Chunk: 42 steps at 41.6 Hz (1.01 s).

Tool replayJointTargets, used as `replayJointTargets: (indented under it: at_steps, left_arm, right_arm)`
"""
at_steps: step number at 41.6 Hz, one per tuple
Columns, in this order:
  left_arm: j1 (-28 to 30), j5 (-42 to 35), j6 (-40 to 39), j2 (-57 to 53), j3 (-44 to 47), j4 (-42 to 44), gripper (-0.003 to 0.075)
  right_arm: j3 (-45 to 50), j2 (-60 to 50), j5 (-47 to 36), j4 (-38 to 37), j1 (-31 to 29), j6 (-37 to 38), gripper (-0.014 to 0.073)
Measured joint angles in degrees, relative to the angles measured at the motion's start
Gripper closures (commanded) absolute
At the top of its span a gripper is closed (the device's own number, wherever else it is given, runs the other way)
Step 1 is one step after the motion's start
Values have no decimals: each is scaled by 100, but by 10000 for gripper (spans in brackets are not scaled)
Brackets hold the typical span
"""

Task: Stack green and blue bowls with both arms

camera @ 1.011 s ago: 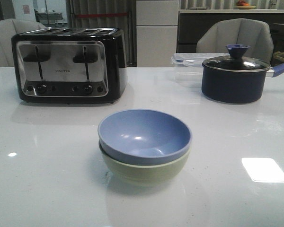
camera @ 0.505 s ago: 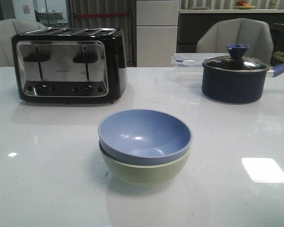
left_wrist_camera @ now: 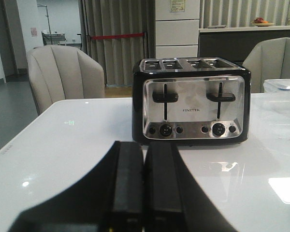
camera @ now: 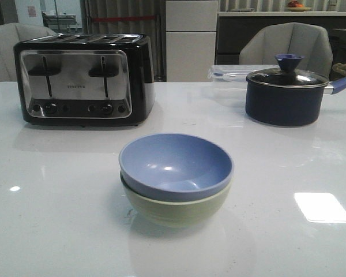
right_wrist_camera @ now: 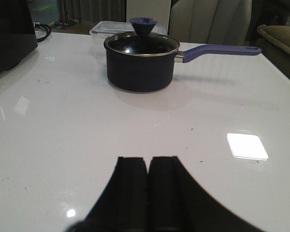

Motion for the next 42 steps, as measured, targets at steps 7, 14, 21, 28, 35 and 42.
replayJointTargets:
  at_steps: [7, 14, 21, 28, 35, 42]
  left_arm:
    - [0, 0, 0, 0, 0, 0, 627]
    - [0, 0, 0, 0, 0, 0, 627]
    - [0, 0, 0, 0, 0, 0, 627]
    - [0, 0, 0, 0, 0, 0, 627]
    - [0, 0, 0, 0, 0, -9, 627]
    - [0, 0, 0, 0, 0, -9, 627]
  right_arm:
    - [159, -13, -584, 78, 0, 0, 537]
    - [159, -13, -931, 255, 0, 0, 537]
    - [159, -13, -985, 320, 0, 0, 537]
    - [159, -13, -997, 329, 0, 0, 537]
    - [159, -13, -1007, 329, 0, 0, 537]
    - [159, -13, -1007, 329, 0, 0, 537]
